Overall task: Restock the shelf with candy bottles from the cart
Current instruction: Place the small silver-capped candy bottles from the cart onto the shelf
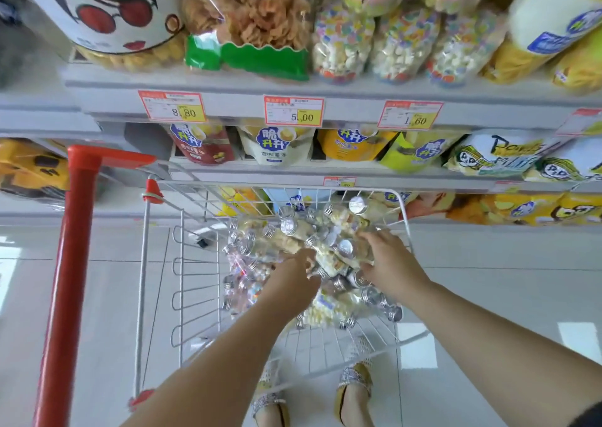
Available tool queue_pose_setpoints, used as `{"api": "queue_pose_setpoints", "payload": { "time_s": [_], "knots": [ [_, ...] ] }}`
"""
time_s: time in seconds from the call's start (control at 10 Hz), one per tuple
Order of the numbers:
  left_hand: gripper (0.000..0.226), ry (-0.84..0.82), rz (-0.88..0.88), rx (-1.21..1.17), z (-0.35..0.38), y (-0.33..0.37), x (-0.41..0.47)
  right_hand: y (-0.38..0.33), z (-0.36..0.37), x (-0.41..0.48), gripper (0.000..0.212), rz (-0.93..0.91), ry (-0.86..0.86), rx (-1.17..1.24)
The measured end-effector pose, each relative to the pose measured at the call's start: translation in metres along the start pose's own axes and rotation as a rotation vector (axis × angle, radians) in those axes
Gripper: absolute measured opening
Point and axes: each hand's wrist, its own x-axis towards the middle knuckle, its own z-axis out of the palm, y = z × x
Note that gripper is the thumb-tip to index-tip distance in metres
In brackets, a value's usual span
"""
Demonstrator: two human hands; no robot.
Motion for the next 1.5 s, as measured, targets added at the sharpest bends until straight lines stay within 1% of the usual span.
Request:
{"api": "queue_pose_setpoints", "payload": {
  "time_s": [0.1,0.2,0.3,0.4,0.5,0.6,0.7,0.8,0.9,1.0,1.1,1.2,1.3,1.4,1.5],
  "knots": [
    [0.064,0.04,-0.026,0.015,0.021,0.008,0.025,0.008,0.008,0.009,0.061,-0.023,0.05,-0.076],
    [0.057,0.095,-0.005,0.004,0.034,0.016,0.045,0.01,0.01,0.014,0.057,-0.036,0.036,-0.052],
    [0.054,0.143,-0.022,0.05,0.039,0.024,0.058,0.006,0.004,0.012,0.053,0.024,-0.011,0.12],
    [0.047,0.151,-0.052,0.044,0.042,0.03,0.063,0.005,-0.004,0.005,0.042,0.135,-0.049,0.373],
    [0.039,0.179,-0.063,-0.041,0.035,0.036,0.047,0.003,-0.021,-0.011,0.035,0.208,-0.109,0.554],
    [0.039,0.157,-0.028,-0.211,0.011,0.041,0.01,-0.005,-0.052,-0.034,0.028,0.245,-0.159,0.716],
    [0.032,0.121,0.01,-0.381,-0.029,0.051,-0.035,-0.022,-0.096,-0.062,0.026,0.226,-0.192,0.851],
    [0.027,0.052,0.038,-0.623,-0.08,0.082,-0.088,-0.049,-0.147,-0.095,0.007,0.177,-0.188,0.999],
    [0.033,0.042,0.131,-0.746,-0.127,0.113,-0.132,-0.08,-0.193,-0.125,0.018,0.152,-0.136,1.147],
    [0.033,0.056,0.206,-0.848,-0.166,0.143,-0.174,-0.108,-0.233,-0.156,0.006,0.124,-0.102,1.268],
    [0.032,0.058,0.322,-0.813,-0.191,0.174,-0.21,-0.135,-0.266,-0.184,0.01,0.042,-0.069,1.307],
    [0.033,0.094,0.5,-0.69,-0.206,0.205,-0.239,-0.158,-0.293,-0.209,0.037,-0.046,-0.006,1.316],
    [0.035,0.178,0.608,-0.653,-0.225,0.236,-0.255,-0.171,-0.316,-0.221,0.056,-0.105,0.126,1.289],
    [0.033,0.28,0.669,-0.618,-0.251,0.269,-0.264,-0.19,-0.352,-0.227,0.022,-0.199,0.296,1.196],
    [0.027,0.224,0.683,-0.621,-0.276,0.289,-0.259,-0.204,-0.386,-0.221,0.026,-0.177,0.458,1.031]
  ]
}}
